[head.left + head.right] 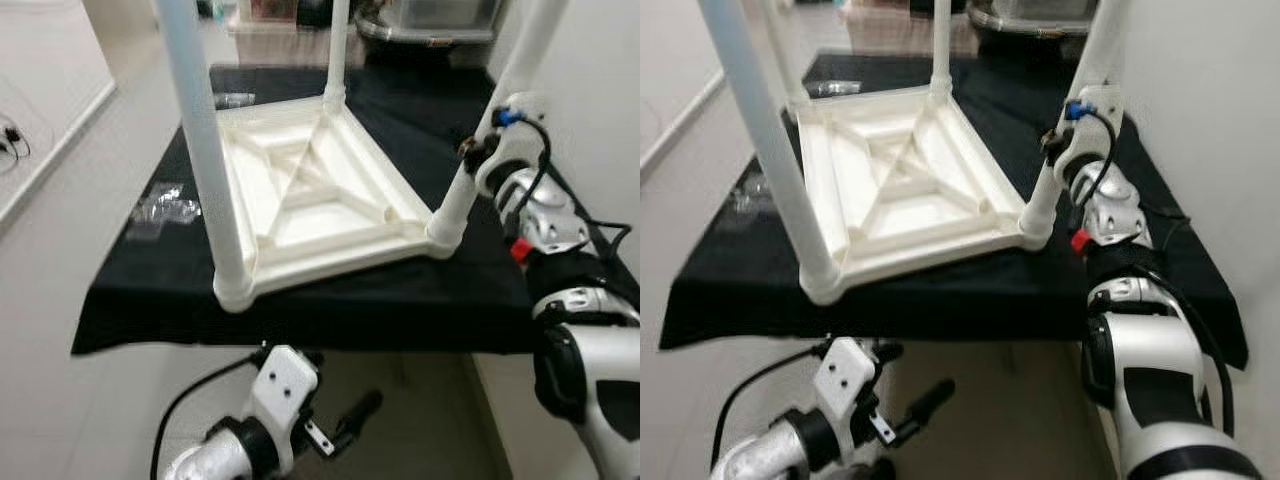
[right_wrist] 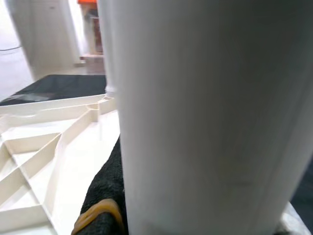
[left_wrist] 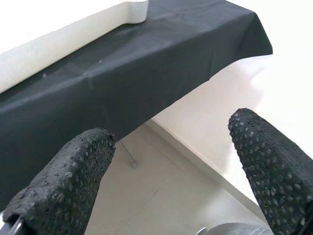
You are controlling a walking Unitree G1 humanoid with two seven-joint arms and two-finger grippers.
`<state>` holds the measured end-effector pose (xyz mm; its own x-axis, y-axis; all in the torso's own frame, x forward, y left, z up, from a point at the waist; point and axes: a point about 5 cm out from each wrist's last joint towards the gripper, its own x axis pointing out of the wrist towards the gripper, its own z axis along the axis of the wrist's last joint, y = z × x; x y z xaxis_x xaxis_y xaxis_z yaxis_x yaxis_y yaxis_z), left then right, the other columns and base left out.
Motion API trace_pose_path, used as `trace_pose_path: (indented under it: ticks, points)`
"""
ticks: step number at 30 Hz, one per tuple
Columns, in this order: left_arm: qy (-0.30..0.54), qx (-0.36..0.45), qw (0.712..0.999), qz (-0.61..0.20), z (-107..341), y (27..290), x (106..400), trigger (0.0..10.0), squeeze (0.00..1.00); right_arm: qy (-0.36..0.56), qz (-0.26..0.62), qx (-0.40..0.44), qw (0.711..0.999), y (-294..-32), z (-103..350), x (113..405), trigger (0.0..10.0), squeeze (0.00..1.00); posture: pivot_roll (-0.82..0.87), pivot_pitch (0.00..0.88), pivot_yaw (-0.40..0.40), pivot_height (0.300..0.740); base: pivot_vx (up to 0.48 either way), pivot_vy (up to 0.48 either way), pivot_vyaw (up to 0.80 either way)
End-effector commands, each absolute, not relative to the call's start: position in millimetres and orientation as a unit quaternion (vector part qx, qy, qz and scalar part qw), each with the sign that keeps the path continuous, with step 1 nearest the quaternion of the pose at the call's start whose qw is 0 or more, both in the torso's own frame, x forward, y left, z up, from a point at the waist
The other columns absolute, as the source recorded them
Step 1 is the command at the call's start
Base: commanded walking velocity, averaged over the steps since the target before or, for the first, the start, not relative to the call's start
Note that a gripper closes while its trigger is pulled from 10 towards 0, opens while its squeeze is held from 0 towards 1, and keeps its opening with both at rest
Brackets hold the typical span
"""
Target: Building children table
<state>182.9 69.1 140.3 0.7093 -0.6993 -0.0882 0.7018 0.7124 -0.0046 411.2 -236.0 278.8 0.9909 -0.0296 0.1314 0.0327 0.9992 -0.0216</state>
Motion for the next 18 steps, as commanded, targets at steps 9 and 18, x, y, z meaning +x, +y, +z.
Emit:
trace_pose_path:
  ticks: [9, 18]
  points:
    - [0.049, 0.02, 0.923, -0.381, 137.3, 68.8, 181.4, 10.0, 0.0, 0.012, -0.098, -0.021, 0.995, -240.1, 233.5, 409.6, 10.0, 0.0, 0.11, 0.179, -0.002, 0.74, 0.0, 0.0, 0.0]
    - [0.049, 0.019, 0.922, -0.384, 136.2, 67.6, 180.4, 10.0, 0.0, 0.036, -0.218, 0.058, 0.974, -226.7, 219.6, 409.3, 10.0, 0.0, 0.1, 0.162, 0.001, 0.74, 0.0, 0.0, 0.0]
